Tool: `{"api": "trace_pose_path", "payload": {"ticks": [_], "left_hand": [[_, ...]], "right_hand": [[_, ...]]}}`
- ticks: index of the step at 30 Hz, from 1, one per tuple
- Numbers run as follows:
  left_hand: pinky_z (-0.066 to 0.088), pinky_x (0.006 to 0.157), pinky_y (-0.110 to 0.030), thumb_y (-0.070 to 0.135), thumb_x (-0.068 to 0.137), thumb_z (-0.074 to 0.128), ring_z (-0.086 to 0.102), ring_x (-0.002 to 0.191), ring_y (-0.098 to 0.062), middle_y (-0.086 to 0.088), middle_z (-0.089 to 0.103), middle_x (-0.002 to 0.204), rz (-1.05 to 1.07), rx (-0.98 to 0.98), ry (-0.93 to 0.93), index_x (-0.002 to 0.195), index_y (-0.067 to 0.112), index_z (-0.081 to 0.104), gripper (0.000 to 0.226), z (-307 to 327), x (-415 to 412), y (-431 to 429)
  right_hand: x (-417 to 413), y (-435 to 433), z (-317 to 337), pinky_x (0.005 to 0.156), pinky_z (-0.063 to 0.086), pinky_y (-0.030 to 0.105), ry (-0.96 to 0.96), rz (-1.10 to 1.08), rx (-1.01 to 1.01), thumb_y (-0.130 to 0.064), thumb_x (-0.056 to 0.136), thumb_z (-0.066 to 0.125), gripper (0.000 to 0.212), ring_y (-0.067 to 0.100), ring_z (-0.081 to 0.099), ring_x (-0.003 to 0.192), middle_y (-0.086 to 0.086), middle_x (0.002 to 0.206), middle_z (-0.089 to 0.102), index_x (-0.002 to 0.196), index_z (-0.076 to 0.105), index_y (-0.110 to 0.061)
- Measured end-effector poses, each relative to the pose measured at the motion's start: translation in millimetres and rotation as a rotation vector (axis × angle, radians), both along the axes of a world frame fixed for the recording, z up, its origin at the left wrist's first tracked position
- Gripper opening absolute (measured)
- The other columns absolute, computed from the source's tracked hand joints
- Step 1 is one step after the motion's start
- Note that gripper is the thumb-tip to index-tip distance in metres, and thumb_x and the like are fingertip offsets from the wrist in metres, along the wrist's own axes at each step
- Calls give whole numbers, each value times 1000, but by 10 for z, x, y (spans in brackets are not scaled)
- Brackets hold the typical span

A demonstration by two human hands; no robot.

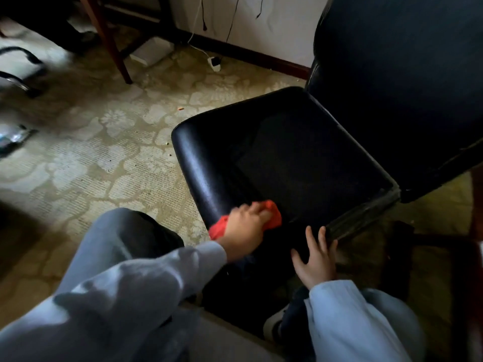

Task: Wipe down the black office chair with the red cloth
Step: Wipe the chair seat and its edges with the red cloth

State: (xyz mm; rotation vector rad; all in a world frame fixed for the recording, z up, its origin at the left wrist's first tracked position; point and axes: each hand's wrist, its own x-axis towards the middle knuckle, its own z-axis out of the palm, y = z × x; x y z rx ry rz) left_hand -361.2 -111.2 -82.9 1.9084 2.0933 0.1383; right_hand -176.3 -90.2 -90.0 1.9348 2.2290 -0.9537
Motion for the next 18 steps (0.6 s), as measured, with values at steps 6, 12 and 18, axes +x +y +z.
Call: {"api": "trace_pose_path", "payload": {"ticks": [6,12,18], "left_hand": [[42,95,-40,25,90,47,51,113,-30,-3,49,132,-158,-27,-147,135,33,45,45,15,235,-182],[43,91,-30,17,88,58,59,104,-30,-11,58,115,246,130,-414,127,24,57,39,117,-356,-52],[39,95,-32,10,83,61,54,110,-36,-18,52,122,550,308,-401,131,20,52,50,208,-1008,381]], "right_hand": [[8,-33,9,116,11,44,-32,56,-26,-30,92,53,73,37,-11,143,-1,158,-9,150,7,-28],[-92,-159,34,114,13,40,-55,87,25,-34,92,53,67,37,-3,144,-8,158,1,148,16,-34],[-198,-135,80,105,30,36,-53,24,153,-33,95,44,47,26,27,133,-12,152,28,142,37,-31]]}}
